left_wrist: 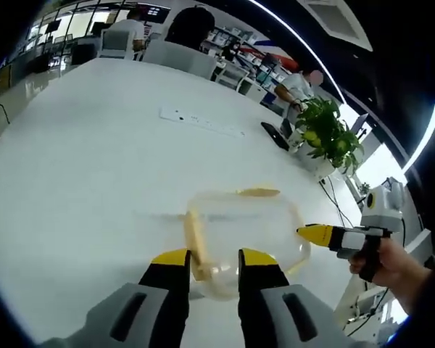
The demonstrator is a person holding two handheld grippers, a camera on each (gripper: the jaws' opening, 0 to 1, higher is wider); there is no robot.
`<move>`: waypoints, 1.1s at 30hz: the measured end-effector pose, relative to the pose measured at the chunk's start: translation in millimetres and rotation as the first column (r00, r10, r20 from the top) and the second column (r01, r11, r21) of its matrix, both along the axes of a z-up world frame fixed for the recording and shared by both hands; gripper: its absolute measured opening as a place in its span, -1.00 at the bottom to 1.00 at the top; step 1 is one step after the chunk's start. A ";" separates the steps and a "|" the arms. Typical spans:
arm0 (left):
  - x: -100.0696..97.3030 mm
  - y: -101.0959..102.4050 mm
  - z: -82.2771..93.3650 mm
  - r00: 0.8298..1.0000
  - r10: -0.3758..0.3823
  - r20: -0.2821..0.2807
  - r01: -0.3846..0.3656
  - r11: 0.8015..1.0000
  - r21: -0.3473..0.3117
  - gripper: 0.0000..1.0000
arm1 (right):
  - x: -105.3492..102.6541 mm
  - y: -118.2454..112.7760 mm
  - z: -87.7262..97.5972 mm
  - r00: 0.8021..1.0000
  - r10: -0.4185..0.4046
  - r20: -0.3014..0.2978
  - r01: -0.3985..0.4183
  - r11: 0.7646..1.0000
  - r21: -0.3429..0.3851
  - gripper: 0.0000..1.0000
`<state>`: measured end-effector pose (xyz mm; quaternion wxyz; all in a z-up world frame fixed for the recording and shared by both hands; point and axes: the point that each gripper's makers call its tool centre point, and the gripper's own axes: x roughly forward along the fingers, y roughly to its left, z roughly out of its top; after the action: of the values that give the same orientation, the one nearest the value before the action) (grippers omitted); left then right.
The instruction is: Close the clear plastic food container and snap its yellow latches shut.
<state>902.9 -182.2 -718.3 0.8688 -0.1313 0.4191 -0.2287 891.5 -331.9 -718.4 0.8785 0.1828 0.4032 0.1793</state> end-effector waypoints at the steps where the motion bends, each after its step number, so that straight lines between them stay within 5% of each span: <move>1: 0.1 -0.7 0.2 1.000 -0.012 0.008 0.012 1.000 0.009 -0.63 | -1.0 2.1 -0.4 1.000 0.022 0.001 -0.022 1.000 -0.014 -0.44; 10: 2.3 -3.2 5.9 0.991 -0.123 0.047 0.120 0.991 0.050 -0.52 | 0.2 0.3 6.3 0.997 0.070 0.034 -0.068 0.995 -0.070 -0.44; 29: 13.4 -7.9 25.3 0.928 -0.349 0.132 0.330 0.933 0.145 -0.45 | 14.3 9.0 24.7 0.979 0.174 0.104 -0.165 0.982 -0.094 -0.58; 33: 13.2 -17.2 30.6 0.883 -0.439 0.166 0.406 0.891 0.201 -0.45 | 16.3 15.8 25.0 0.967 0.227 0.115 -0.216 0.971 -0.104 -0.61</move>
<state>916.1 -199.4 -687.7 0.8443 0.0585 0.3618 -0.3909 907.8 -316.0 -693.4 0.8840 0.0850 0.3728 0.2690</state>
